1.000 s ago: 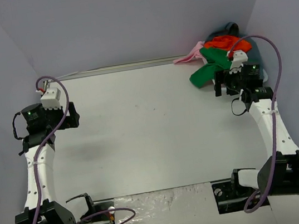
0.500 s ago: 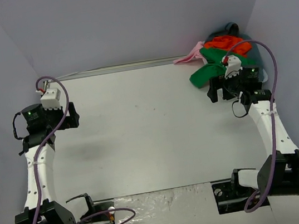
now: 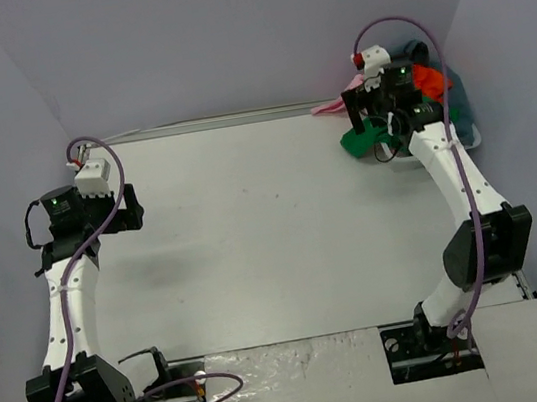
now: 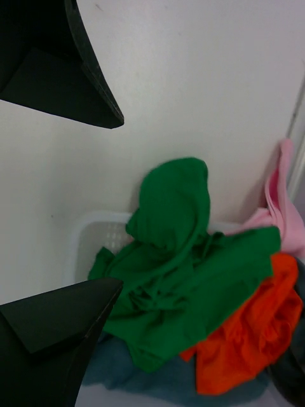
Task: Fold and stack the t-shirts
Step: Grab crumpled tshirt from bin with the right arm
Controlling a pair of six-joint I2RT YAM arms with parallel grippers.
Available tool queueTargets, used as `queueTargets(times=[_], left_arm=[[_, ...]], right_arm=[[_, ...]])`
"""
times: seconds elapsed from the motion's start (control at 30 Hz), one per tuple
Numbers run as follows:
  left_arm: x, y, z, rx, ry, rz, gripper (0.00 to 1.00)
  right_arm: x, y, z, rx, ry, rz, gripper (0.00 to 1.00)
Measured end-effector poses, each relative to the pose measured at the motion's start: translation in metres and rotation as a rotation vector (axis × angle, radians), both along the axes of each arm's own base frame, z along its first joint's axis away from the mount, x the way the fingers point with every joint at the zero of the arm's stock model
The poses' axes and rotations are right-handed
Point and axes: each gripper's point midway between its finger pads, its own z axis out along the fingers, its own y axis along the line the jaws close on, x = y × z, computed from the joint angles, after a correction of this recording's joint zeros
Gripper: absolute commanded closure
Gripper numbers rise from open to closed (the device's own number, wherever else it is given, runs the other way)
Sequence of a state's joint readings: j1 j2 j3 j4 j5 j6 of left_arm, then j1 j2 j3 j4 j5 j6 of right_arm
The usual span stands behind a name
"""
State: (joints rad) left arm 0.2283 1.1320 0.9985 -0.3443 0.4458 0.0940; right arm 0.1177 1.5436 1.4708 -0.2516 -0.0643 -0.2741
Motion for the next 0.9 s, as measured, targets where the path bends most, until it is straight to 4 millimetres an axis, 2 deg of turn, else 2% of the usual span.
queueTargets(times=[0.13, 0.23, 0.63, 0.77, 0.9], left_arm=[[0.000, 0.000, 0.000, -0.002, 0.001, -0.003, 0.06], [0.000, -0.001, 0.000, -0.004, 0.001, -0.007, 0.06], [-0.001, -0.013, 0.000, -0.017, 0.002, -0.052, 0.06], [-0.001, -0.017, 0.000, -0.016, 0.002, -0.062, 0.05], [0.000, -0.019, -0.001, -0.016, 0.003, -0.068, 0.06]], right_arm=[[0.038, -0.026, 0.026, -0.078, -0.058, -0.145, 0.00], [0.052, -0.043, 0.029, -0.127, -0.069, -0.236, 0.00], [0.056, -0.090, -0.026, -0.251, 0.063, -0.418, 0.00], [0.056, -0.118, -0.041, -0.253, 0.099, -0.467, 0.00], [0.056, -0.149, -0.068, -0.244, 0.158, -0.508, 0.00]])
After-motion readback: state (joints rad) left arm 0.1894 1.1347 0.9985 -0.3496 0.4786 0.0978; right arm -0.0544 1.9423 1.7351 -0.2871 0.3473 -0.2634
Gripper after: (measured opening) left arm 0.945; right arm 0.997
